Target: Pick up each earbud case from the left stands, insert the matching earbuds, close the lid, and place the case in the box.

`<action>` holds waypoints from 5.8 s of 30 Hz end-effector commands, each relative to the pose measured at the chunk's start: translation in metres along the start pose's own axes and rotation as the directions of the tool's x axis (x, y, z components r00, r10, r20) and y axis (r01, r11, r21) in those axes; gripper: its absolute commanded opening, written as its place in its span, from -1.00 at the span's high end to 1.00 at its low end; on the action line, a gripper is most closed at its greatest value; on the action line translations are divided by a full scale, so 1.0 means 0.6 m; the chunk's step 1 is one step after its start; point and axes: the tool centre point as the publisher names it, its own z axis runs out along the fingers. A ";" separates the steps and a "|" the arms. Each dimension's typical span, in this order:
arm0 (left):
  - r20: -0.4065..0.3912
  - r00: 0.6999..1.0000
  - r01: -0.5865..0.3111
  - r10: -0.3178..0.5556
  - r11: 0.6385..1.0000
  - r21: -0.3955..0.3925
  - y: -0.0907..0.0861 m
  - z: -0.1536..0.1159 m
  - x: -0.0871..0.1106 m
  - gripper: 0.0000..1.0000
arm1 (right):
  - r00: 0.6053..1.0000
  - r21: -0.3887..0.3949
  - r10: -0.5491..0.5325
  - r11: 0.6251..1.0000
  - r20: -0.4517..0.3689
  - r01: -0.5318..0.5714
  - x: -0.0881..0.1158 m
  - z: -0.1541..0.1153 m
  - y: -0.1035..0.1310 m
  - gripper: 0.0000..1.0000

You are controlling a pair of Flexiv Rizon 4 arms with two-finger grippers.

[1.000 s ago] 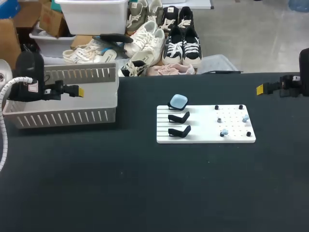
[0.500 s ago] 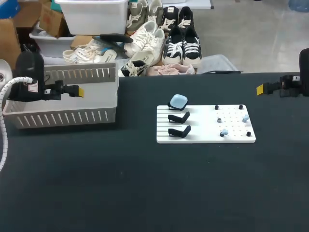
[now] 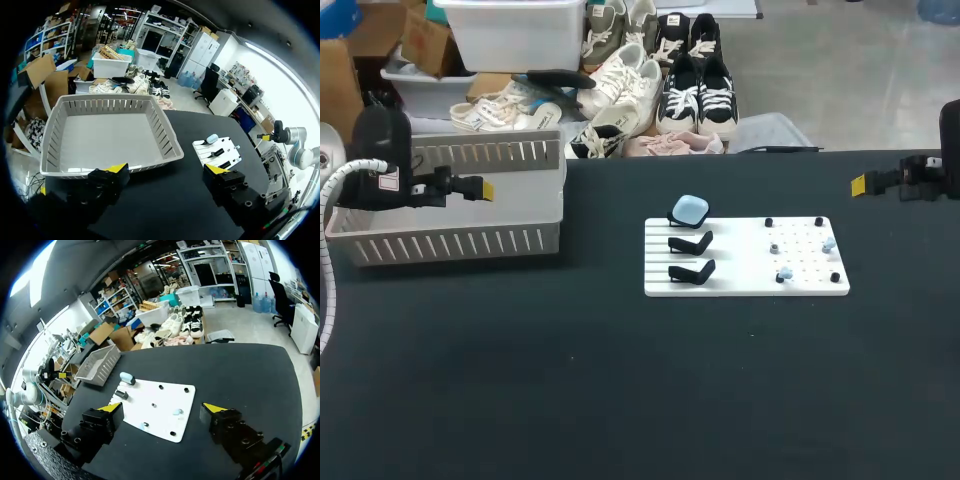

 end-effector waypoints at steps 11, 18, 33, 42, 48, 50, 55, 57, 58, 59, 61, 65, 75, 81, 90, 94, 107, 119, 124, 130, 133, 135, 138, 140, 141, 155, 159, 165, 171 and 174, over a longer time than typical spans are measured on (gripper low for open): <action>0.000 1.000 0.000 0.000 1.000 0.000 0.000 0.000 0.000 -1.00 | 1.000 0.000 0.000 1.000 0.000 0.000 0.000 0.000 0.000 -1.00; 0.000 1.000 0.000 0.000 1.000 0.000 0.000 0.000 0.000 -1.00 | 1.000 0.000 0.000 1.000 0.000 0.000 0.000 0.000 0.000 -1.00; 0.000 1.000 0.000 0.000 1.000 0.000 0.000 0.000 0.000 -1.00 | 1.000 0.000 0.000 1.000 0.000 0.000 0.000 0.000 0.000 -1.00; -0.052 0.993 -0.106 0.109 0.993 0.042 -0.003 0.021 -0.032 -1.00 | 1.000 0.000 0.000 1.000 0.000 0.000 0.000 0.000 0.000 -1.00; -0.057 0.990 -0.126 0.129 0.991 0.050 -0.005 0.024 -0.036 -1.00 | 1.000 0.000 0.000 1.000 0.000 0.000 0.000 0.000 0.000 -1.00; -0.057 0.990 -0.126 0.129 0.991 0.050 -0.005 0.024 -0.036 -1.00 | 1.000 0.000 0.000 1.000 0.000 0.000 0.000 0.000 0.000 -1.00; -0.057 0.990 -0.126 0.129 0.991 0.050 -0.005 0.024 -0.036 -1.00 | 1.000 0.000 0.000 1.000 0.000 0.000 0.000 0.000 0.000 -1.00; -0.082 0.858 -0.486 0.507 0.853 0.190 -0.044 0.087 -0.118 -1.00 | 1.000 0.000 0.000 1.000 0.000 0.000 0.000 0.000 0.000 -1.00; -0.077 0.813 -0.551 0.578 0.805 0.218 -0.047 0.090 -0.123 -1.00 | 1.000 0.000 0.000 1.000 0.000 0.000 0.000 0.000 0.000 -1.00; -0.058 0.825 -0.539 0.562 0.813 0.222 -0.048 0.089 -0.128 -1.00 | 1.000 0.000 0.000 1.000 0.000 0.000 0.000 0.000 0.000 -1.00; -0.030 0.836 -0.531 0.548 0.821 0.210 -0.048 0.088 -0.133 -1.00 | 1.000 0.000 0.000 1.000 0.000 0.000 0.000 0.000 0.000 -1.00; -0.030 0.836 -0.531 0.548 0.821 0.210 -0.048 0.088 -0.133 -1.00 | 1.000 0.000 0.000 1.000 0.000 0.000 0.000 0.000 0.000 -1.00; -0.030 0.836 -0.531 0.548 0.821 0.210 -0.048 0.088 -0.133 -1.00 | 1.000 0.000 0.000 1.000 0.000 0.000 0.000 0.000 0.000 -1.00; -0.030 0.836 -0.531 0.548 0.821 0.210 -0.048 0.088 -0.133 -1.00 | 1.000 0.000 0.000 1.000 0.000 0.000 0.000 0.000 0.000 -1.00; -0.030 0.836 -0.531 0.548 0.821 0.210 -0.048 0.088 -0.133 -1.00 | 1.000 0.000 0.000 1.000 0.000 0.000 0.000 0.000 0.000 -1.00; -0.030 0.836 -0.531 0.548 0.821 0.210 -0.048 0.088 -0.133 -1.00 | 1.000 0.000 0.000 1.000 0.000 0.000 0.000 0.000 0.000 -1.00; 0.134 0.524 -0.825 0.841 0.462 0.327 -0.102 0.130 -0.145 -1.00 | 1.000 0.000 0.000 1.000 0.000 0.000 0.000 0.000 0.000 -1.00; 0.176 0.456 -0.851 0.872 0.369 0.373 -0.144 0.188 -0.136 -1.00 | 1.000 0.000 0.000 1.000 0.000 0.000 0.000 0.000 0.000 -1.00; 0.199 0.460 -0.848 0.866 0.361 0.387 -0.159 0.206 -0.128 -1.00 | 1.000 0.000 0.000 1.000 0.000 0.000 0.000 0.000 0.000 -1.00; 0.245 0.464 -0.850 0.851 0.351 0.392 -0.170 0.232 -0.114 -1.00 | 1.000 0.000 0.000 1.000 0.000 0.000 0.000 0.000 0.000 -1.00; 0.263 0.464 -0.851 0.846 0.343 0.397 -0.176 0.246 -0.107 -1.00 | 1.000 0.000 0.000 1.000 0.000 0.000 0.000 0.000 0.000 -1.00; 0.276 0.460 -0.855 0.844 0.337 0.394 -0.180 0.256 -0.104 -1.00 | 1.000 0.000 0.000 1.000 0.000 0.000 0.000 0.000 0.000 -1.00; 0.272 0.458 -0.854 0.846 0.334 0.398 -0.186 0.272 -0.100 -1.00 | 1.000 0.000 0.000 1.000 0.000 0.000 0.000 0.000 0.000 -1.00; 0.269 0.457 -0.852 0.848 0.331 0.405 -0.192 0.281 -0.098 -1.00 | 1.000 0.000 0.000 1.000 0.000 0.000 0.000 0.000 0.000 -1.00; 0.269 0.457 -0.852 0.848 0.331 0.405 -0.194 0.286 -0.097 -1.00 | 1.000 0.000 0.000 1.000 0.000 0.000 0.000 0.000 0.000 -1.00; 0.316 0.501 -0.832 0.806 0.348 0.431 -0.232 0.327 -0.071 -1.00 | 1.000 0.000 0.000 1.000 0.000 0.000 0.000 0.000 0.000 -1.00; 0.330 0.496 -0.835 0.803 0.337 0.434 -0.242 0.338 -0.062 -1.00 | 1.000 0.000 0.000 1.000 0.000 0.000 0.000 0.000 0.000 -1.00; 0.321 0.487 -0.836 0.812 0.328 0.440 -0.254 0.351 -0.049 -1.00 | 1.000 0.000 0.000 1.000 0.000 0.000 0.000 0.000 0.000 -1.00; 0.312 0.491 -0.831 0.813 0.330 0.449 -0.261 0.360 -0.033 -1.00 | 1.000 0.000 0.000 1.000 0.000 0.000 0.000 0.000 0.000 -1.00; 0.305 0.497 -0.825 0.812 0.334 0.456 -0.262 0.369 -0.025 -1.00 | 1.000 0.000 0.000 1.000 0.000 0.000 0.000 0.000 0.000 -1.00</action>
